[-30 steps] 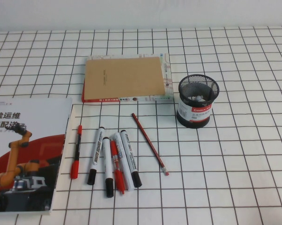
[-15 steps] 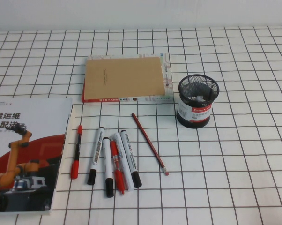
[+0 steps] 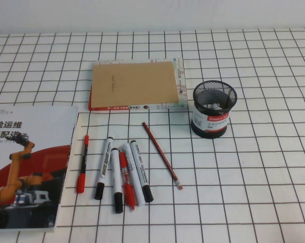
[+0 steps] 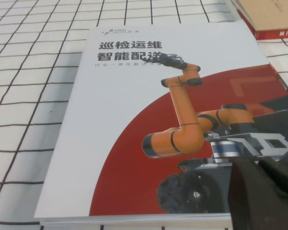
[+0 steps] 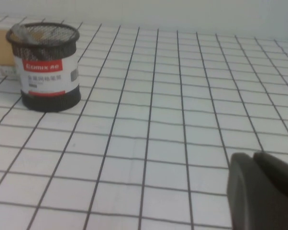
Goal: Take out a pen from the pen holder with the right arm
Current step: 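Take a marker out of the pen holder and lay it on the table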
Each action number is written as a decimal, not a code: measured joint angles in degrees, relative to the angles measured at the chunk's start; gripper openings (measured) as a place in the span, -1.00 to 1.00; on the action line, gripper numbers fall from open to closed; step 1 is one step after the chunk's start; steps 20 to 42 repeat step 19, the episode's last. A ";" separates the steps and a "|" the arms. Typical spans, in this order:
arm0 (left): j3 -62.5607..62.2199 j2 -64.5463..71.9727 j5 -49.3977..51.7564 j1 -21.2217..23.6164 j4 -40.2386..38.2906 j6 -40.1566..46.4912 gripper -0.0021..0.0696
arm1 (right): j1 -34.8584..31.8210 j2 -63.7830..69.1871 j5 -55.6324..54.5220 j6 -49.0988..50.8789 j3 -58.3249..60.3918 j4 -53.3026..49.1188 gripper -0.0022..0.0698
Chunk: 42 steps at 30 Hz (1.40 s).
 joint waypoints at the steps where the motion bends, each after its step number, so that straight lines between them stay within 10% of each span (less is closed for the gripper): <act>1: 0.00 0.00 0.00 0.00 0.00 0.00 -0.95 | 0.00 0.00 0.81 -0.42 0.00 0.53 -0.98; 42: 0.00 0.00 0.00 0.00 0.00 0.00 -0.95 | 0.00 0.00 5.16 -1.67 0.10 3.68 -0.98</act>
